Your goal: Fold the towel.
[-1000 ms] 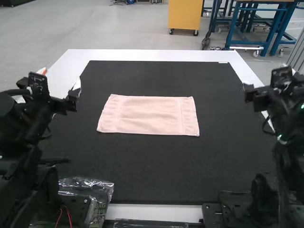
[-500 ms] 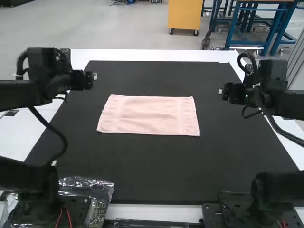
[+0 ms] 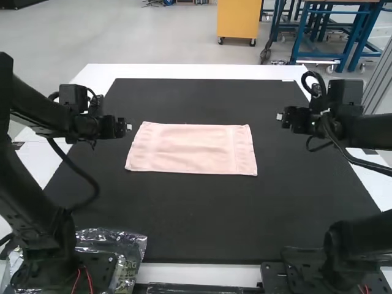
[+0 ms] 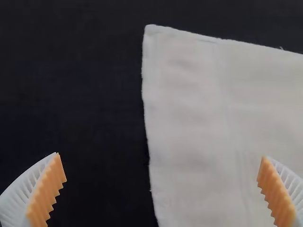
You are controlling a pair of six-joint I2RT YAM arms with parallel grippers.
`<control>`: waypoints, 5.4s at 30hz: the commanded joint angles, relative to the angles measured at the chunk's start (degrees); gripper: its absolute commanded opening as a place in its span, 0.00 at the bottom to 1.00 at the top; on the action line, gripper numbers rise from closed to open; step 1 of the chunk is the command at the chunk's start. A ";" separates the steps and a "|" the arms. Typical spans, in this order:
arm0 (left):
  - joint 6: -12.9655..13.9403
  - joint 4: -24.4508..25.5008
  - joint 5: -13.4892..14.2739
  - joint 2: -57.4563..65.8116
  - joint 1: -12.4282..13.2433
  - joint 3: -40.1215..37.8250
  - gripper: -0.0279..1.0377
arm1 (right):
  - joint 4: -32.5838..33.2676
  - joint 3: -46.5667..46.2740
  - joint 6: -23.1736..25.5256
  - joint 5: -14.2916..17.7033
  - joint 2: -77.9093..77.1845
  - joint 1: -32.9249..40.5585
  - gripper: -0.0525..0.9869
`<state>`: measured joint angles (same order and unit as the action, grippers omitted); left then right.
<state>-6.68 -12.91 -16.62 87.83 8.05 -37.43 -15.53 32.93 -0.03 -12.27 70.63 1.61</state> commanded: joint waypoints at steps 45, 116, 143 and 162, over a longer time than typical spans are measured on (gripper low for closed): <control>13.71 -8.71 0.36 34.78 -5.59 -24.71 0.92 | -19.71 25.70 -1.11 -0.74 53.30 10.08 0.92; 11.34 5.17 -10.10 4.28 -2.08 -1.51 0.05 | -6.27 3.46 -3.48 -14.80 23.32 3.93 0.03; 2.02 -10.91 -11.06 3.40 7.50 4.38 0.94 | -11.98 3.37 -1.37 -12.34 30.44 6.39 0.92; 2.02 -10.03 -13.17 1.99 8.03 4.30 0.94 | -15.85 2.49 -2.25 -13.83 41.87 9.03 0.03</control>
<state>-4.36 -22.52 -28.58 91.20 15.49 -32.34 -33.04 35.92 -2.44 -23.24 109.60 9.91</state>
